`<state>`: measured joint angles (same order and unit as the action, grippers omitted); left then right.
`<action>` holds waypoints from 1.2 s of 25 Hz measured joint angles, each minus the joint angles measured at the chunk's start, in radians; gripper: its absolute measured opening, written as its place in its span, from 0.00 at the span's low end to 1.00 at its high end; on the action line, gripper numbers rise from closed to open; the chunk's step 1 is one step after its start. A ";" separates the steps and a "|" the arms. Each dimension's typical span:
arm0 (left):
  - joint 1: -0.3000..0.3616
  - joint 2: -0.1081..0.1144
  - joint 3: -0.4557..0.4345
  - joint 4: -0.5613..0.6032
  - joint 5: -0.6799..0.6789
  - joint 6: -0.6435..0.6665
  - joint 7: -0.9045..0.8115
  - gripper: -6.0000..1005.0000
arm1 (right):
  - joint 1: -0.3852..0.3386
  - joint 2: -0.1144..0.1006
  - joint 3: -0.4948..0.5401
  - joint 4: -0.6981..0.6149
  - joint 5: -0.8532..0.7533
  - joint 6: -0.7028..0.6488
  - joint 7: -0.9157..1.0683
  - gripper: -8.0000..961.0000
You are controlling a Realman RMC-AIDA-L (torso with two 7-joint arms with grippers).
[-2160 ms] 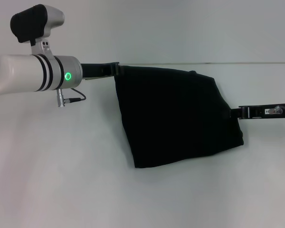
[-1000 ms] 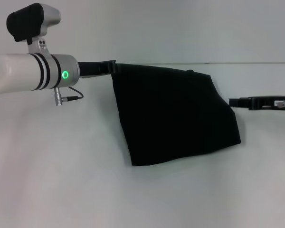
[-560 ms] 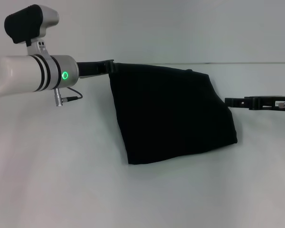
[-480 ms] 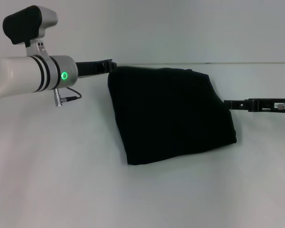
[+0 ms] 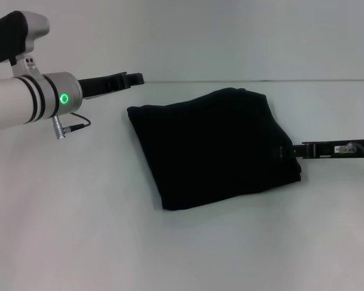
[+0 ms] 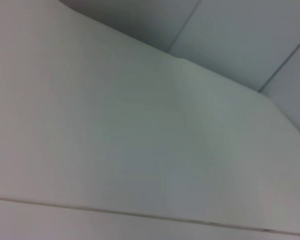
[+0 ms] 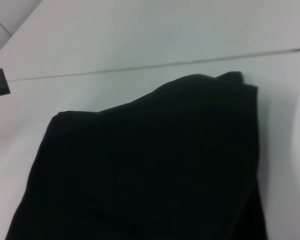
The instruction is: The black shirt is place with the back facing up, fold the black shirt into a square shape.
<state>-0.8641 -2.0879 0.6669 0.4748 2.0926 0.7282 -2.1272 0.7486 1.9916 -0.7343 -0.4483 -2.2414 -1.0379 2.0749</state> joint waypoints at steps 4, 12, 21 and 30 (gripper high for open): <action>0.055 -0.024 0.001 0.092 -0.017 0.117 0.000 0.54 | 0.007 0.002 -0.003 0.015 0.000 -0.006 0.015 0.88; 0.087 -0.039 0.000 0.139 -0.022 0.159 0.000 0.73 | 0.002 0.003 0.007 0.019 0.006 -0.027 0.037 0.76; 0.085 -0.038 0.002 0.135 -0.022 0.159 0.000 0.92 | -0.008 -0.001 0.010 0.014 0.017 -0.042 0.030 0.50; 0.081 -0.035 0.004 0.132 -0.020 0.160 -0.001 0.92 | -0.033 -0.007 0.043 0.011 0.020 -0.081 0.015 0.21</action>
<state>-0.7828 -2.1231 0.6704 0.6064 2.0725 0.8879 -2.1277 0.7153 1.9846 -0.6914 -0.4373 -2.2215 -1.1192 2.0896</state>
